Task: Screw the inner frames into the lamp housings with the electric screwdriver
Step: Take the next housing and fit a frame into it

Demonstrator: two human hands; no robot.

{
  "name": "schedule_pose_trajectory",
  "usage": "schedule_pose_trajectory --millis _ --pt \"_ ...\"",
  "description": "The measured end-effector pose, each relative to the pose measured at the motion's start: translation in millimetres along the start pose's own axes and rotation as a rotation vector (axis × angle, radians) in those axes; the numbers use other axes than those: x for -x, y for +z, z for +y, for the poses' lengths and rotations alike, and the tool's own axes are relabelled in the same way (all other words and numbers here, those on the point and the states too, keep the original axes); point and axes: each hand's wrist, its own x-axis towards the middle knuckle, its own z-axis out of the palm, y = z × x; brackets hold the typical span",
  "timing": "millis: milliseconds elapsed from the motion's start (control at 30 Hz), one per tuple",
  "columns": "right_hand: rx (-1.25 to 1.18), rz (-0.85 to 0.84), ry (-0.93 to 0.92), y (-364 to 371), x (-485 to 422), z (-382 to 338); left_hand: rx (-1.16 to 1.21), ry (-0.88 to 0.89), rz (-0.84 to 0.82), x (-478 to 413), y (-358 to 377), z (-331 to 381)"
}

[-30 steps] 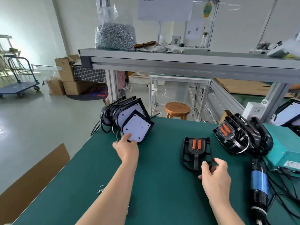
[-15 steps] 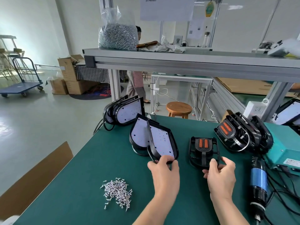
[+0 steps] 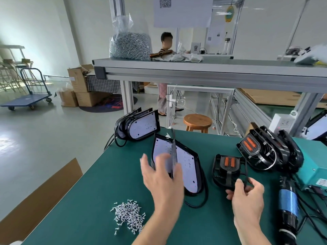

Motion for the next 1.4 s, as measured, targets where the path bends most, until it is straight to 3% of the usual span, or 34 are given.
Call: schedule_pose_trajectory --millis 133,267,533,833,1100,1400 --pt "-0.033 0.003 0.018 0 -2 3 -0.004 -0.156 0.23 -102 -15 -9" --pt "-0.015 -0.011 0.019 3 -3 6 -0.103 -0.256 0.268 -178 -21 -39" --pt "0.008 0.005 -0.011 7 -6 6 -0.408 -0.322 0.136 -250 -15 -79" --pt "-0.022 0.009 -0.001 12 -9 2 -0.449 -0.248 -0.009 -296 -17 -76" --pt "-0.011 0.003 -0.016 13 -7 -2 -0.605 -0.269 -0.078 -297 -12 -76" --pt "0.041 -0.008 -0.011 11 -9 3 -0.577 -0.249 -0.14 -250 1 -63"
